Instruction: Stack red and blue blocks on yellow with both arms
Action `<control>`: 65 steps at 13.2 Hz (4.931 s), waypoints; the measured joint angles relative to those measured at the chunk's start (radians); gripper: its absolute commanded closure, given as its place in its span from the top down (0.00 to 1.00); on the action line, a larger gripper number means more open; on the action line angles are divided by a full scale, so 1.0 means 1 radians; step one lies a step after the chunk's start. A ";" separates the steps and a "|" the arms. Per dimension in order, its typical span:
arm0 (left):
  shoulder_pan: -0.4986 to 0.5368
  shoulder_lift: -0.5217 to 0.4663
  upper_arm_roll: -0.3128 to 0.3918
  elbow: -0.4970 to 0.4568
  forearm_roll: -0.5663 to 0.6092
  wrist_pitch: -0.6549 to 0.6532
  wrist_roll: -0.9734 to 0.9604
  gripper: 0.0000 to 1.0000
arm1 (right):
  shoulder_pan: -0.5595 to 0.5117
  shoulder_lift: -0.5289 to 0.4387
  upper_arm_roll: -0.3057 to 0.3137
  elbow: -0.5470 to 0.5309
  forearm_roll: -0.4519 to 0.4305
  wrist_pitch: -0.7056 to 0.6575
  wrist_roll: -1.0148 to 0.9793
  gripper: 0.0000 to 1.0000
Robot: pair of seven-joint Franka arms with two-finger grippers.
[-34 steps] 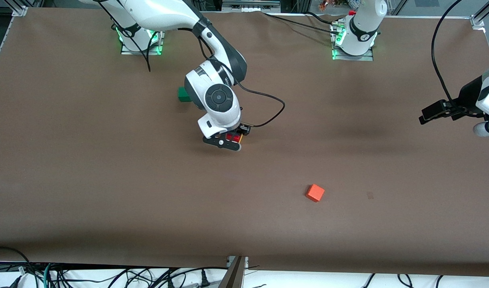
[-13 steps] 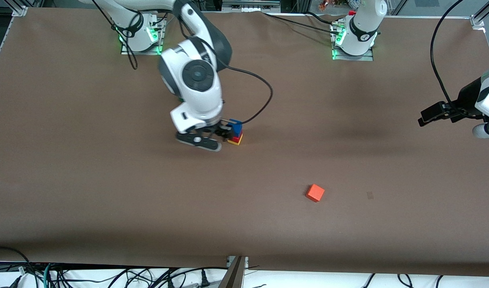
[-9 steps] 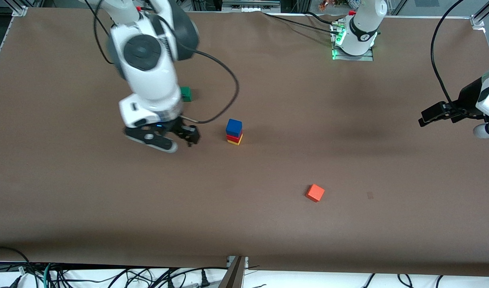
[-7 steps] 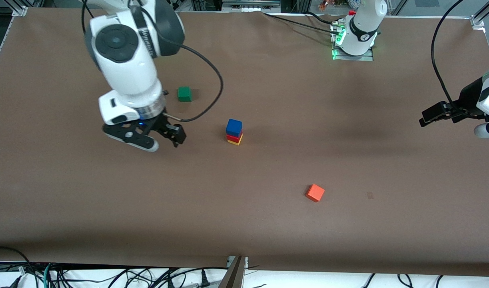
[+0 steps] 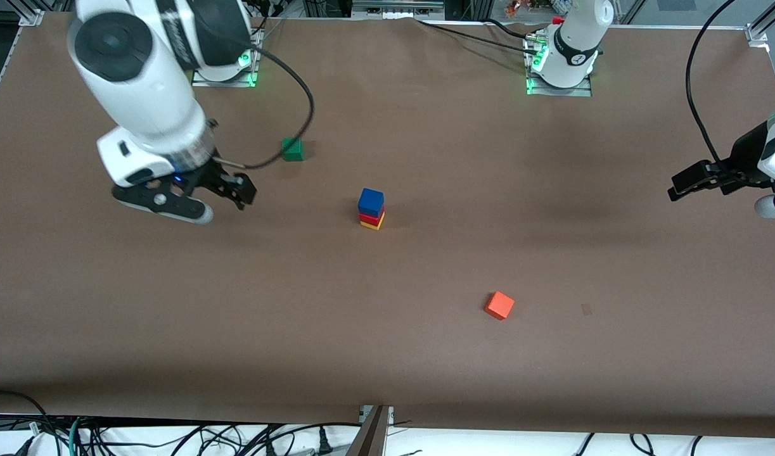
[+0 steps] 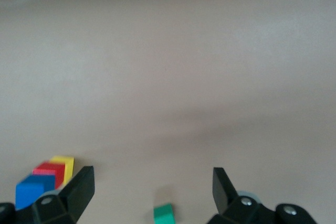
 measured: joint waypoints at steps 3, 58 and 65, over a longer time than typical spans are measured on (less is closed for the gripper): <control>0.000 0.000 0.000 0.000 0.005 0.000 0.000 1.00 | -0.001 -0.059 -0.037 -0.043 0.028 -0.063 -0.090 0.99; 0.000 0.009 0.000 0.002 0.005 0.000 0.000 1.00 | -0.678 -0.294 0.334 -0.329 0.037 -0.097 -0.591 1.00; 0.000 0.009 0.000 0.002 0.005 0.000 0.000 1.00 | -0.653 -0.288 0.351 -0.320 -0.017 -0.091 -0.591 1.00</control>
